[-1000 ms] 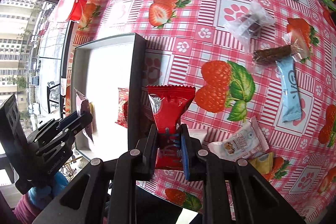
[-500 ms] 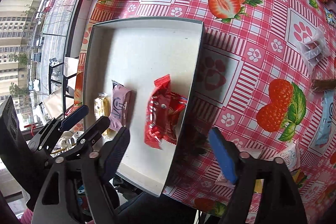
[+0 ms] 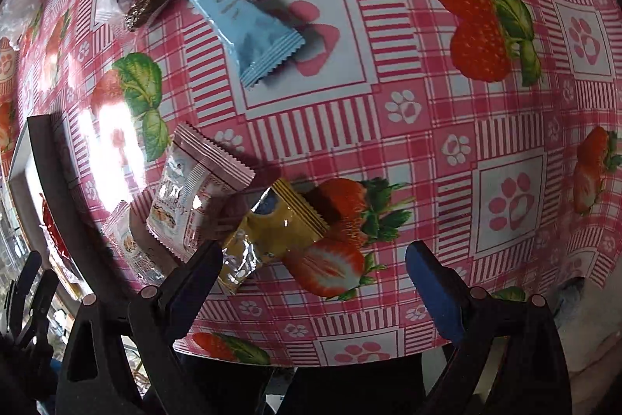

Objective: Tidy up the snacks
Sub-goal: 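Grasp a white Crispy Cranberry packet with the left tool while the right tool grasps a gold packet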

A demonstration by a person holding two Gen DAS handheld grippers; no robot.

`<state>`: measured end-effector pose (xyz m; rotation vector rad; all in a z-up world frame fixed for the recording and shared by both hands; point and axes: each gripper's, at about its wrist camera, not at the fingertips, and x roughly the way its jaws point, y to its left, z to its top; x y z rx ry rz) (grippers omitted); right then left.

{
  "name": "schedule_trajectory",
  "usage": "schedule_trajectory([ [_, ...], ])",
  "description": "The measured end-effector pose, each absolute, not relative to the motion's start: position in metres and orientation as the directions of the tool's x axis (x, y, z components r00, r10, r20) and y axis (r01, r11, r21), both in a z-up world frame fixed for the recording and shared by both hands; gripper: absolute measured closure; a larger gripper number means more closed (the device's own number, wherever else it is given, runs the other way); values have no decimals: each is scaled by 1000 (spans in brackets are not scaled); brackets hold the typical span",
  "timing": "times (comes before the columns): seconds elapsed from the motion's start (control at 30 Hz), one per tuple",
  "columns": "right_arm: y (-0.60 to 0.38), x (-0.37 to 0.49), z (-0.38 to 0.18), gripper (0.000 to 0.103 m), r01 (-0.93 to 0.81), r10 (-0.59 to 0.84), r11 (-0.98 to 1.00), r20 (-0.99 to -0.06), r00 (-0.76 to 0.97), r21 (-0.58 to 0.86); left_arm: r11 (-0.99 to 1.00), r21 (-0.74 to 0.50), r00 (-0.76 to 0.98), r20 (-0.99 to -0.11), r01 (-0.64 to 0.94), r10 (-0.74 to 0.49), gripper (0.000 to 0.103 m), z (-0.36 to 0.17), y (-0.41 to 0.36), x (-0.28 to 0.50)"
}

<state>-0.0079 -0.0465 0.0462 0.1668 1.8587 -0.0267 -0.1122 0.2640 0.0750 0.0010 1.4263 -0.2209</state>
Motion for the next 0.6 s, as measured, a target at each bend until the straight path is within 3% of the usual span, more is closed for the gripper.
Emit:
schedule_trajectory([
  [0.17,-62,-25,37,7,247,173,963,-945,-277,104,965,-176,22,-983,195,-183,30,58,232,-103],
  [0.37,-60,-33,27,7,342,228,930,-941,-251,135,971,-208,-67,-977,116,-202,27,38,225,-93],
  [0.6,-21,-29,16,5,171,111,983,-955,-276,65,979,-200,-111,-975,49,-194,27,24,221,-95],
])
